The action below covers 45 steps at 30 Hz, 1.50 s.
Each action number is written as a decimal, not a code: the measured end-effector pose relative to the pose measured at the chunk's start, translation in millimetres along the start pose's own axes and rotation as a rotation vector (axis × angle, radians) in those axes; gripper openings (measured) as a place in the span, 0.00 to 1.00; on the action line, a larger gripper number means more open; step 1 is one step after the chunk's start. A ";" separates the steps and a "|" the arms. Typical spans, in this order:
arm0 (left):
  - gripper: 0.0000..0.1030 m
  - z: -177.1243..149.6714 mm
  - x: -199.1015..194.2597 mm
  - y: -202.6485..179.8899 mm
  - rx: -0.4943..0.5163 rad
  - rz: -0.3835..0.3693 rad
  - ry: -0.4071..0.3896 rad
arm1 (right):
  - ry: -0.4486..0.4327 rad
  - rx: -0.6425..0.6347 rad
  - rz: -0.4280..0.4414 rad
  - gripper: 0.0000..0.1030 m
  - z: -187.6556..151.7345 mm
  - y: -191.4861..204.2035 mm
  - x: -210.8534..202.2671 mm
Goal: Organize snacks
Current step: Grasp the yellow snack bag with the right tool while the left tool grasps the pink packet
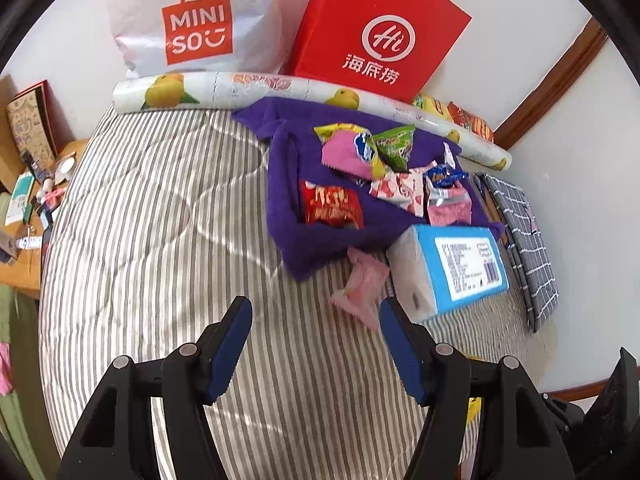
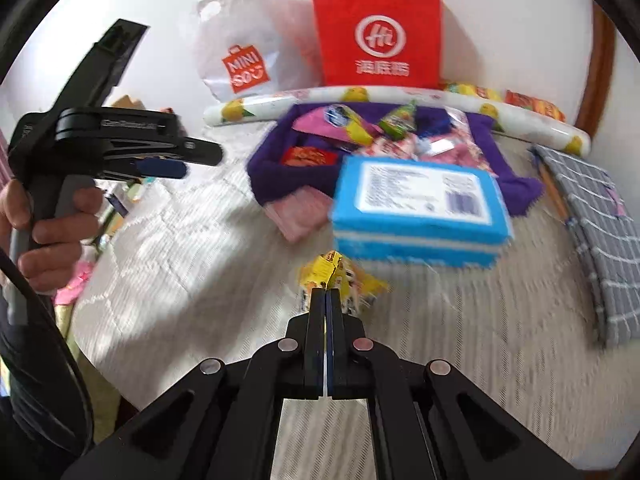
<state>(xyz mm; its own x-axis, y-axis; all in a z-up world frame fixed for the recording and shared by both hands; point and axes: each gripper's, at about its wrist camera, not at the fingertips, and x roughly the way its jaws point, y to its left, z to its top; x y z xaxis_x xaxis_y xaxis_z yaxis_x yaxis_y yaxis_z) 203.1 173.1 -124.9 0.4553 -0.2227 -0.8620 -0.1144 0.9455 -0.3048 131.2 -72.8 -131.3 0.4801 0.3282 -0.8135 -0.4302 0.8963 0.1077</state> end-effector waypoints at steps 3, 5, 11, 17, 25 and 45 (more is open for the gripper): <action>0.62 -7.7 -1.1 0.1 -0.009 0.001 0.006 | 0.026 0.019 -0.037 0.01 -13.4 -13.8 0.4; 0.62 -11.5 -2.2 -0.7 -0.014 0.001 0.007 | 0.068 0.028 -0.041 0.03 -22.7 -21.5 4.6; 0.62 -19.0 -3.7 -10.2 0.004 0.001 0.007 | 0.084 0.042 -0.031 0.48 -34.6 -26.9 9.3; 0.62 -22.1 2.9 -11.0 0.010 -0.008 0.010 | 0.088 0.111 0.015 0.57 -29.6 -33.8 35.5; 0.62 -15.9 29.3 -17.2 0.043 -0.006 0.031 | 0.071 0.156 0.017 0.45 -21.4 -37.9 58.8; 0.62 2.7 112.1 -58.5 0.241 0.076 0.074 | 0.037 0.199 -0.030 0.38 -10.8 -94.3 41.3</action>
<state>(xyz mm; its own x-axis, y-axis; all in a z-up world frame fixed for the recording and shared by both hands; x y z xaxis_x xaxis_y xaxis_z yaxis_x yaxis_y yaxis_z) 263.2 93.5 -202.5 0.3863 -0.1577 -0.9088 0.0723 0.9874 -0.1406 183.3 -147.0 -181.2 0.4599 0.2928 -0.8383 -0.2547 0.9479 0.1914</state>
